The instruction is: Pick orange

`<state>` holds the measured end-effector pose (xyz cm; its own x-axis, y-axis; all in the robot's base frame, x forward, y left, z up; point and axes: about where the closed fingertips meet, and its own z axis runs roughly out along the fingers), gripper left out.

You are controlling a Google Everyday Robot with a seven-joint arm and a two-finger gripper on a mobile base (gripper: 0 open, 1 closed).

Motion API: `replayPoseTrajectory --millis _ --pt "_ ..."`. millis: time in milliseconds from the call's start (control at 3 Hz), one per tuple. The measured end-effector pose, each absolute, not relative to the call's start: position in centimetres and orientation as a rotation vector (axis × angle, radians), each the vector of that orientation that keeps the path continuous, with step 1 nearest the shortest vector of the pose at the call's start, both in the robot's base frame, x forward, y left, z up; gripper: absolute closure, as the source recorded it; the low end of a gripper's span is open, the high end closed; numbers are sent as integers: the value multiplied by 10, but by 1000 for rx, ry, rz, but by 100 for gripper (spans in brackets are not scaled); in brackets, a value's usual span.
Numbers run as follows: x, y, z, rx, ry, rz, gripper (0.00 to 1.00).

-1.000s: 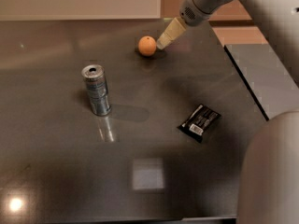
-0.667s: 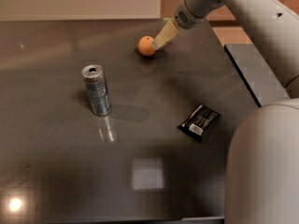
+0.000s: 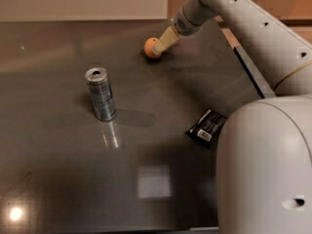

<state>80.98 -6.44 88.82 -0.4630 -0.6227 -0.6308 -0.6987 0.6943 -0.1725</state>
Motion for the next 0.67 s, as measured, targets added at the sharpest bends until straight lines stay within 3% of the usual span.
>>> replayPoseTrajectory --millis 667 --pt "824 -41 879 -1018 2184 201 0"
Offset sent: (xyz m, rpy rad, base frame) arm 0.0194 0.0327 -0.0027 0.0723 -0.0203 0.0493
